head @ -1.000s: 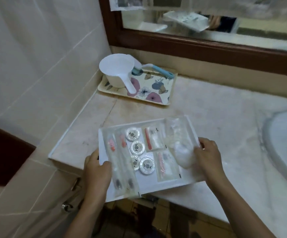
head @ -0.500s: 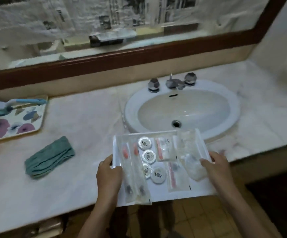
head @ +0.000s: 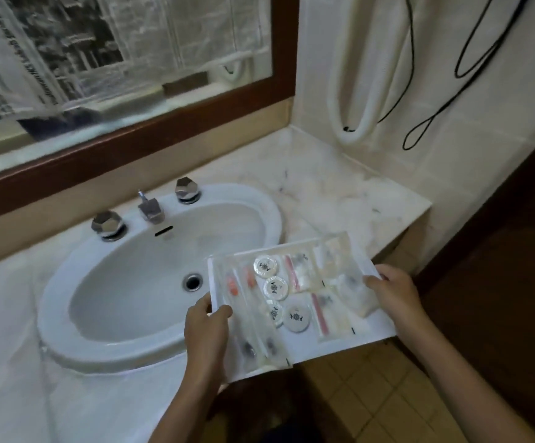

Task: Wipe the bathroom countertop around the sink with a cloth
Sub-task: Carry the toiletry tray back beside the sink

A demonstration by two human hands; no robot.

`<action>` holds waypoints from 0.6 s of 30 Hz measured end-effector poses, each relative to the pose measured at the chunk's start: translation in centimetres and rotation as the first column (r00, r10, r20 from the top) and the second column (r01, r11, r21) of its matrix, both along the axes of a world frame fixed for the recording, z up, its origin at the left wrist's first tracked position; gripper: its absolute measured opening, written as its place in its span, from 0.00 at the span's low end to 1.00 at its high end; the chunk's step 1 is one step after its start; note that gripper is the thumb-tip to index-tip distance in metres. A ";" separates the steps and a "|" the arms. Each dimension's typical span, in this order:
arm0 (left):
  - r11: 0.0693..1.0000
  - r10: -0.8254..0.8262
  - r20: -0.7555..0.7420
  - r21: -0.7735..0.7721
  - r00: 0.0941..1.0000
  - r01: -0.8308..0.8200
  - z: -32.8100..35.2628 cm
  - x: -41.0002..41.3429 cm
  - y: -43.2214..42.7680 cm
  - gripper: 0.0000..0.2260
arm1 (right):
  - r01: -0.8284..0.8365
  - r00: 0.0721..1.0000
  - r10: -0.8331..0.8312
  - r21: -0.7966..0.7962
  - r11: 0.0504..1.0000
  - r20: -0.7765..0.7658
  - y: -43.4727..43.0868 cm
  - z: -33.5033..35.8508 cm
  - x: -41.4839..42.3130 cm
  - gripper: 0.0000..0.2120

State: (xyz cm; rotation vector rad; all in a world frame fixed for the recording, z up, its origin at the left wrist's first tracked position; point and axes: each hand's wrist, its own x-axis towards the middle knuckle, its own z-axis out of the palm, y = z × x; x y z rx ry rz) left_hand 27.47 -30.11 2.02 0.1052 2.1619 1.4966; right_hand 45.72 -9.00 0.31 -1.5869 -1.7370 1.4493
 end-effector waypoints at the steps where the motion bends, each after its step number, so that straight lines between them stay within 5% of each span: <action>1: 1.000 -0.004 -0.006 0.005 1.000 0.004 0.0 -0.1 1.8 0.11 | 0.005 1.000 -0.005 0.004 1.000 -0.006 1.9 0.0 -0.3 0.06; 5: 1.000 0.007 -0.009 0.005 1.000 -0.007 -0.7 -1.9 9.2 0.11 | -0.001 1.000 0.001 0.013 1.000 -0.003 9.3 -0.1 -2.1 0.06; 10: 0.999 0.050 -0.042 0.005 0.998 -0.050 -1.3 -4.0 16.7 0.09 | -0.048 0.997 0.049 -0.006 0.999 0.063 16.8 -0.6 -4.5 0.17; 18: 0.986 0.168 0.032 0.008 0.985 -0.169 -1.5 -8.5 23.8 0.08 | -0.163 0.979 0.159 0.021 0.986 0.124 24.8 -1.5 -11.6 0.14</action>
